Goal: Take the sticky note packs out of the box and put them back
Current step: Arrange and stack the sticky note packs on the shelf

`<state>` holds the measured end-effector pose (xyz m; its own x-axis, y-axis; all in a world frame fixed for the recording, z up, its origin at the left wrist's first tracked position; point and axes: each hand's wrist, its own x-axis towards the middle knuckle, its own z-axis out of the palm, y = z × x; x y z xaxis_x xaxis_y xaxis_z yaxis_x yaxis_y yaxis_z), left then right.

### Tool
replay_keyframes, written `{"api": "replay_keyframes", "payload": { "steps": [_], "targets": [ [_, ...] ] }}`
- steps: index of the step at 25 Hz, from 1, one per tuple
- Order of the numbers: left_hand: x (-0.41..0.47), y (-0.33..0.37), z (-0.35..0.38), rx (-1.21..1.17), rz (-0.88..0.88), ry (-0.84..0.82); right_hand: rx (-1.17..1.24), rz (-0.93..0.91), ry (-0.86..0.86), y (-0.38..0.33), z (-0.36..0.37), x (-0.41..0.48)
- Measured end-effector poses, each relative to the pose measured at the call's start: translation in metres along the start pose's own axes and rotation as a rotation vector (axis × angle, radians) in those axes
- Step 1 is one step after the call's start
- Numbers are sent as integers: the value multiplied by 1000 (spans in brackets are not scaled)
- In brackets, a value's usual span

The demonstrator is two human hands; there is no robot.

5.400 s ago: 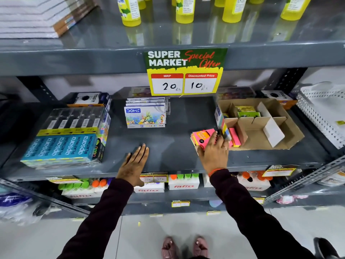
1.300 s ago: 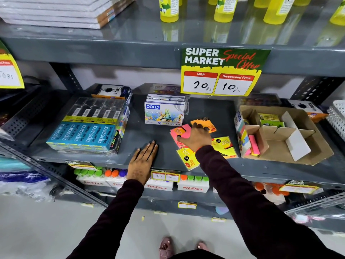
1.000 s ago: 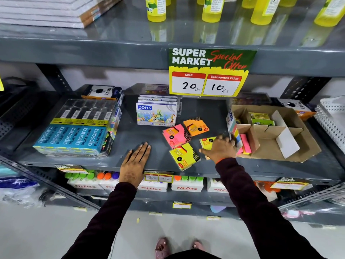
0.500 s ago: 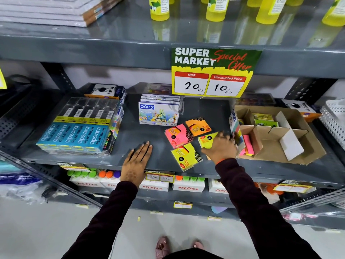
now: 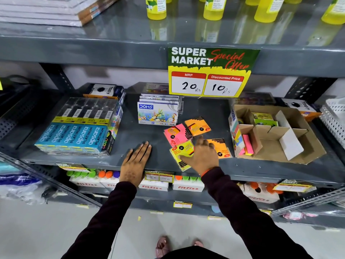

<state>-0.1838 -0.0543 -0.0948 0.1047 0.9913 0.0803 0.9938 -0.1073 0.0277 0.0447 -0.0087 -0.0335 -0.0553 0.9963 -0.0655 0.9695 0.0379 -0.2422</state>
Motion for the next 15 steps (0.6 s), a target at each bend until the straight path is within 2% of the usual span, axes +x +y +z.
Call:
{"api": "replay_keyframes", "payload": {
  "steps": [6,15],
  "targets": [
    [-1,-1,2,8,-1,10,-58,213,-5,48,-10,11],
    [0,0,1,-5,-10,13,-65,227,-61,50,-16,32]
  ]
}}
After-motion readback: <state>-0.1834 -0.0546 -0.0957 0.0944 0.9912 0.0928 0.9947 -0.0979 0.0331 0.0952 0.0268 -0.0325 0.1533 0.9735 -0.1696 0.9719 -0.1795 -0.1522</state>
